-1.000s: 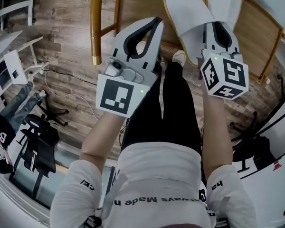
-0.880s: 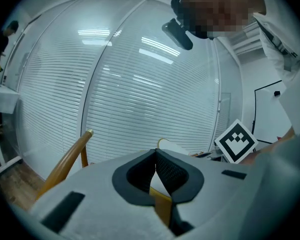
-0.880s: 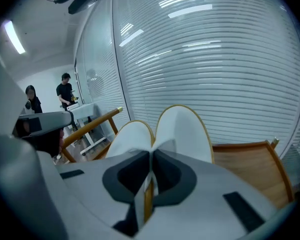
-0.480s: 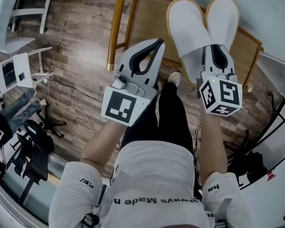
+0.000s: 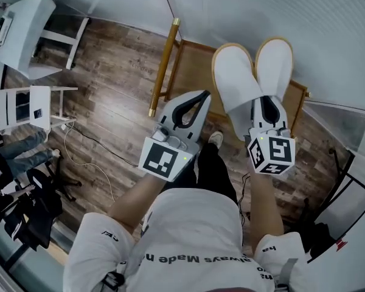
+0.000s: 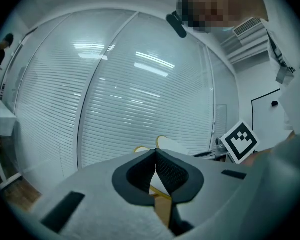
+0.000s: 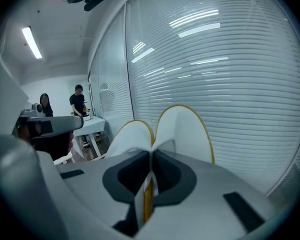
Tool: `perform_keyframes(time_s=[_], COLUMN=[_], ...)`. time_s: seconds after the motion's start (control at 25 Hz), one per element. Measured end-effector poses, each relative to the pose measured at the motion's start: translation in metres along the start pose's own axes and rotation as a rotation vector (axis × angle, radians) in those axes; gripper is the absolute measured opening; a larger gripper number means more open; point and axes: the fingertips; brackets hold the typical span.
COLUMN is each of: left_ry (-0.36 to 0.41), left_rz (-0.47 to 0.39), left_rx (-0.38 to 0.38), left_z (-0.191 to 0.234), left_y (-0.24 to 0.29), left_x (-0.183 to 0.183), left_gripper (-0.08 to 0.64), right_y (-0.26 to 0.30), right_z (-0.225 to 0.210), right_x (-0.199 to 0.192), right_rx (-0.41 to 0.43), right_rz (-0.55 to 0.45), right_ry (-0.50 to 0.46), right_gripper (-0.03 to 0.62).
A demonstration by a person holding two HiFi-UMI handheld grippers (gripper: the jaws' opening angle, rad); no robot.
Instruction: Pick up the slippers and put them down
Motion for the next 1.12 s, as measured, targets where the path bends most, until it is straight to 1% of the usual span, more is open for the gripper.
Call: perform_keyframes(time_s=[0.28, 0.48, 0.6, 0.72, 0.84, 1.0, 1.12], left_ry=[0.015, 0.021, 0.033, 0.035, 0.062, 0.067, 0.081], left_rz=[-0.032, -0.071, -0.087, -0.089, -0.092, -0.123, -0.135], left_rx=[-0.014, -0.021, -0.028, -0.037, -0.046, -0.053, -0.045], left_z=[-0.028, -0.042, -0.055, -0.073, -0.087, -0.103, -0.108], left_y=[-0.008, -0.023, -0.028, -0.037, -0.05, -0.053, -0.054], left_x=[0.048, 0.089, 0.111, 0.126, 0.137, 0.162, 0.173], left_gripper=[0.011, 0.011, 0.011, 0.011, 0.011, 0.011, 0.011], right_y=[-0.039, -0.071, -0.089, -0.116, -0.142, -0.16, -0.171], right_z=[-0.001, 0.004, 0.0, -0.003, 0.0, -0.001, -0.004], right_x=[0.047, 0.093, 0.123, 0.145, 0.163, 0.183, 0.197], right_rx=[0.025, 0.04, 0.048, 0.052, 0.063, 0.087, 0.11], right_rz=[-0.036, -0.085, -0.121, -0.147, -0.173, -0.2, -0.213], right_ry=[-0.013, -0.027, -0.036, -0.042, -0.049, -0.051, -0.042], right_gripper=[0.024, 0.024, 0.023, 0.023, 0.025, 0.025, 0.023])
Point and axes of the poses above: the fingertips, and each gripper's own axes: y forward along the fingers, z to its left, x out of its top, and after that the axes turned 5 degrees about -y, right-handed
